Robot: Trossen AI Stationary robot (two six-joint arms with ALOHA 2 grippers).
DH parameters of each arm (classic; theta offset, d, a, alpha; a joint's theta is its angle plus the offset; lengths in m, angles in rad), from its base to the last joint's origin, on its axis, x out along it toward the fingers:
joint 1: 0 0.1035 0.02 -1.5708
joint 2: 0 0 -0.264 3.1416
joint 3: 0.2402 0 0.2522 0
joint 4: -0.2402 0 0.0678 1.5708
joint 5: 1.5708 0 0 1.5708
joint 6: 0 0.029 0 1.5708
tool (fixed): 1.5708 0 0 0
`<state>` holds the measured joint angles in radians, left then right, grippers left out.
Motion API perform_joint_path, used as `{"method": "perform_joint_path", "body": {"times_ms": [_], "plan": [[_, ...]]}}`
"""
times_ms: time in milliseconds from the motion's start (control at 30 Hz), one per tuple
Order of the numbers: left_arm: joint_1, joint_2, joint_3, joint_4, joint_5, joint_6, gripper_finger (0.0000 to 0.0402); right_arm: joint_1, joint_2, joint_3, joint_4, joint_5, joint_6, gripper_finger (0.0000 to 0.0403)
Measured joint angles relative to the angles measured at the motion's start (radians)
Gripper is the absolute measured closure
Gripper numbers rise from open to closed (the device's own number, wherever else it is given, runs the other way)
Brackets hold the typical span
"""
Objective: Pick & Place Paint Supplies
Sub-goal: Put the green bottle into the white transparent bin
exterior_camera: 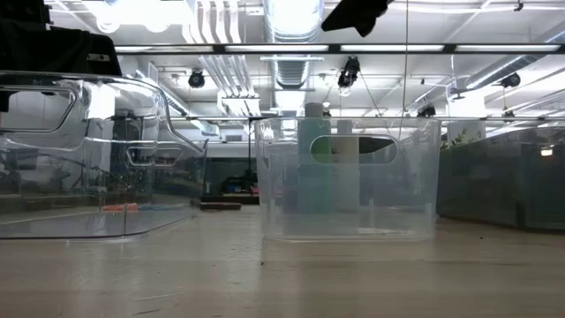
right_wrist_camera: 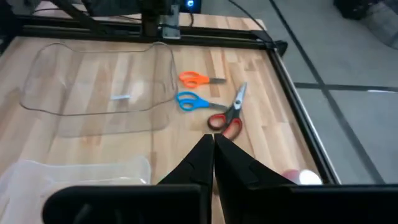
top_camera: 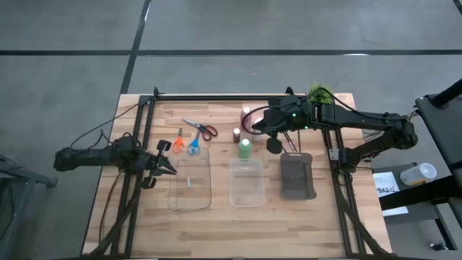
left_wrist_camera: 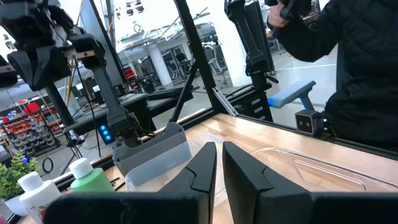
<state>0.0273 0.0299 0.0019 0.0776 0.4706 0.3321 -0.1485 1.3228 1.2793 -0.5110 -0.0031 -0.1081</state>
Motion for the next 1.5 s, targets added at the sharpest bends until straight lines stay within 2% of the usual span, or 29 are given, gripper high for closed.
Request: {"method": "perform_joint_path", "body": {"times_ms": [267,500,700,867,967,1100,1233,1367,1500], "plan": [[0.000,0.000,0.000,0.000,0.000,0.000,0.0366,0.002,0.109,0.076,-0.249,-0.006,0.056,0.0395],[0.000,0.000,0.000,0.000,0.000,0.000,0.0366,0.020,0.187,0.047,-0.214,0.007,0.037,0.0395],[0.000,0.000,0.000,0.000,-0.001,0.000,0.0366,0.030,0.201,0.051,-0.181,0.022,0.027,0.0395],[0.000,0.000,0.000,0.000,-0.002,0.000,0.0366,0.035,0.197,0.024,-0.094,-0.009,0.103,0.0392],[0.000,0.000,0.000,0.000,-0.002,0.000,0.0366,0.042,0.191,0.014,-0.064,-0.016,0.084,0.0370],[0.000,0.000,0.000,0.000,-0.002,0.000,0.0366,0.053,0.197,0.007,-0.031,0.019,0.102,0.0307],[0.000,0.000,0.000,0.000,-0.002,0.000,0.0366,0.074,0.204,-0.011,-0.028,0.034,0.053,0.0253],[0.000,0.000,0.000,0.000,-0.001,0.000,0.0366,0.084,0.205,-0.055,-0.001,0.041,0.045,0.0224],[0.000,0.000,0.000,0.000,-0.001,0.000,0.0366,0.085,0.206,-0.129,0.165,0.074,0.054,0.0210]]}}
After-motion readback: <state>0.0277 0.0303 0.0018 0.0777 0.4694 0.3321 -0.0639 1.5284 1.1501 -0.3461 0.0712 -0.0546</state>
